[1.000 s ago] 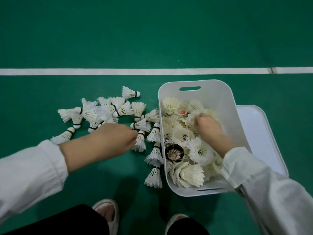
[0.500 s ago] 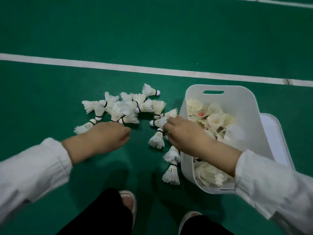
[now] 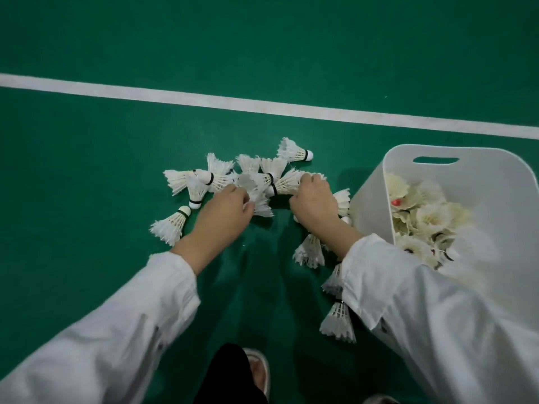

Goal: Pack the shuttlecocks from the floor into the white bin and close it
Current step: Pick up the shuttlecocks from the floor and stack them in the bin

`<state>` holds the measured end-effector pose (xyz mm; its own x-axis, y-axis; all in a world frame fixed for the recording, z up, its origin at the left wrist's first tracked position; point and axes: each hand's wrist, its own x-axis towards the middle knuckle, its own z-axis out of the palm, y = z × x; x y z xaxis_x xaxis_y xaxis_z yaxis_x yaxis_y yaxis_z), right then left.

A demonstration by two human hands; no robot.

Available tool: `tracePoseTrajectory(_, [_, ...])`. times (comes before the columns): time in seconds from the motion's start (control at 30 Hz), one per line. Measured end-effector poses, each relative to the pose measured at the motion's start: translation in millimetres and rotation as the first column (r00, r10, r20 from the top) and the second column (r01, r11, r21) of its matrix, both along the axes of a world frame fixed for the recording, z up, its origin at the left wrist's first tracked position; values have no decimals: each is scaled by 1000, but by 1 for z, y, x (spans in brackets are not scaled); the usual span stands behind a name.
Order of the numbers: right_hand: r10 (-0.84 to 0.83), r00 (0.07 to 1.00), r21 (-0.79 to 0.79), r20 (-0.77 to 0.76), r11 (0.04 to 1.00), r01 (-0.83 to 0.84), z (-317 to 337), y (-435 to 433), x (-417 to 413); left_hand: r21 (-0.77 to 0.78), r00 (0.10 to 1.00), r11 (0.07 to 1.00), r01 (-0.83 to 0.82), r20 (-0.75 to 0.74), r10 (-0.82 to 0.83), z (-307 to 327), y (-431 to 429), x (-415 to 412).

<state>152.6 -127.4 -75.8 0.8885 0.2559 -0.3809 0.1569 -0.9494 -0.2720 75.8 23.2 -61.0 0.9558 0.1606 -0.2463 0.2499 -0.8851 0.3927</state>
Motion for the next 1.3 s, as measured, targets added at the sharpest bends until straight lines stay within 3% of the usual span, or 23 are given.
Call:
tracePoseTrajectory(0.1, [-45, 998, 22, -48, 999, 46, -15, 2, 8, -11, 1000, 1000, -16, -12, 16, -22, -10, 18])
tracePoseTrajectory(0.2, [-106, 989, 197, -103, 973, 125, -24, 3, 11, -47, 995, 996, -82, 47, 84, -36, -12, 29])
tracePoseTrajectory(0.27, [-212, 962, 347, -173, 901, 261, -25, 5, 10, -132, 982, 984, -121, 132, 138, -40, -11, 30])
tracePoseTrajectory(0.43, [-289, 899, 525, -328, 735, 428, -23, 5, 0, -307, 961, 948, -88, 223, 161, -38, -6, 18])
tracePoseTrajectory(0.5, [-298, 878, 560, -374, 682, 470, -25, 3, -5, -297, 958, 953, -65, 249, 143, -32, -2, 8])
tracePoseTrajectory(0.6, [-277, 862, 528, -424, 698, 483, -25, 0, -13, -261, 952, 965, -37, 285, 114, -17, 10, -11])
tracePoseTrajectory(0.7, [-222, 877, 462, -425, 781, 422, -27, -4, -23, -167, 973, 983, -72, 204, 106, 0, 22, -32])
tracePoseTrajectory(0.77, [-198, 892, 370, -407, 857, 359, -32, -5, -29, -22, 996, 999, -47, 76, 48, 6, 22, -42])
tracePoseTrajectory(0.9, [-247, 904, 292, -348, 888, 355, -38, -8, -29, 109, 946, 963, 247, -243, -215, -5, 3, -38])
tracePoseTrajectory(1.07, [-234, 934, 358, -271, 876, 323, -23, -12, -23, 207, 879, 871, 445, -286, -381, -26, -30, -5])
tracePoseTrajectory(1.2, [-192, 955, 427, -227, 861, 275, -9, -17, -21, 215, 874, 887, 409, -372, -313, -41, -29, 11])
tracePoseTrajectory(1.3, [-144, 978, 488, -152, 849, 201, 8, -17, -16, 252, 898, 888, 384, -327, -296, -38, -26, 12])
